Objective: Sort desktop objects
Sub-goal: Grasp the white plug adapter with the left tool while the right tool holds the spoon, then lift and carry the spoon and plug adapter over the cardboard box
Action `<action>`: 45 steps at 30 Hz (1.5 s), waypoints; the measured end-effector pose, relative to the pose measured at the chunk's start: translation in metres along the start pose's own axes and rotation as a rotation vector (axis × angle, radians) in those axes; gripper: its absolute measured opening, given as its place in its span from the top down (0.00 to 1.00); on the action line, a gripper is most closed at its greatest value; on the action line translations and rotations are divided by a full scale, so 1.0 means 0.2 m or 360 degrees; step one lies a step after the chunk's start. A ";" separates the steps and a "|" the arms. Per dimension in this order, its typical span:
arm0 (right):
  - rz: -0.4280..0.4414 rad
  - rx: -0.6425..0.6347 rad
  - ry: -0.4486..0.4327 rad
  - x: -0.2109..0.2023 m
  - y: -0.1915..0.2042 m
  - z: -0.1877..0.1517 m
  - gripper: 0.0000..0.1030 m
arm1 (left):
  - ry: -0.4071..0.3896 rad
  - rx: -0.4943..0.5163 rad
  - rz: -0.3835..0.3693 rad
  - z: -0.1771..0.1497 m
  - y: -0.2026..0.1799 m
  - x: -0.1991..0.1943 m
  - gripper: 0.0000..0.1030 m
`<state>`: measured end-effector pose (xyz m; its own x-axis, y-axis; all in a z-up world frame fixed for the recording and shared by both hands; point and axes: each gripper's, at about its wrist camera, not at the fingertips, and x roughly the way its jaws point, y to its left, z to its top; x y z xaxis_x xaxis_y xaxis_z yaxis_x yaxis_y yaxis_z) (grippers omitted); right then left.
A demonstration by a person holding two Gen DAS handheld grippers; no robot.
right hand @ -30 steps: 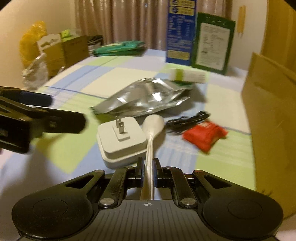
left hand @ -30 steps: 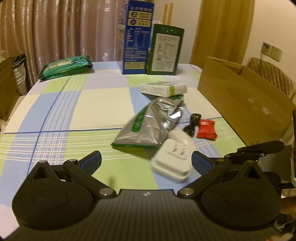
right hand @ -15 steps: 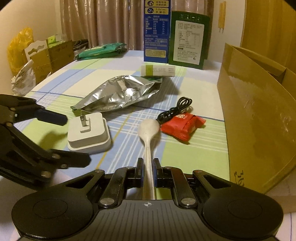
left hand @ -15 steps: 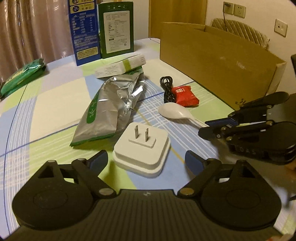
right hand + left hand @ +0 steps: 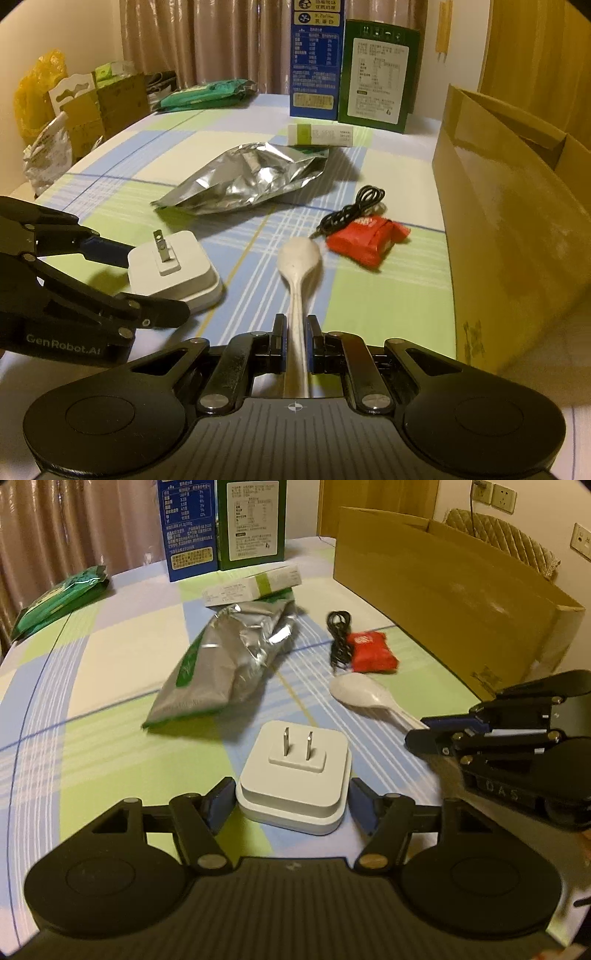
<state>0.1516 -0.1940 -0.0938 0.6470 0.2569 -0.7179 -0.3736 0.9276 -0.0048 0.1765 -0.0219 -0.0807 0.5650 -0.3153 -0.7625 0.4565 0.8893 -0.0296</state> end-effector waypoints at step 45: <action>0.0023 -0.0046 -0.0030 -0.06 0.02 -0.10 0.97 | -0.0070 0.0034 0.0008 -0.08 -0.13 -0.01 0.40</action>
<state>0.1288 -0.1995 -0.0998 0.6536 0.2755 -0.7049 -0.4018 0.9156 -0.0147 0.1517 -0.0384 -0.0884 0.5965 -0.3257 -0.7336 0.4680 0.8836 -0.0117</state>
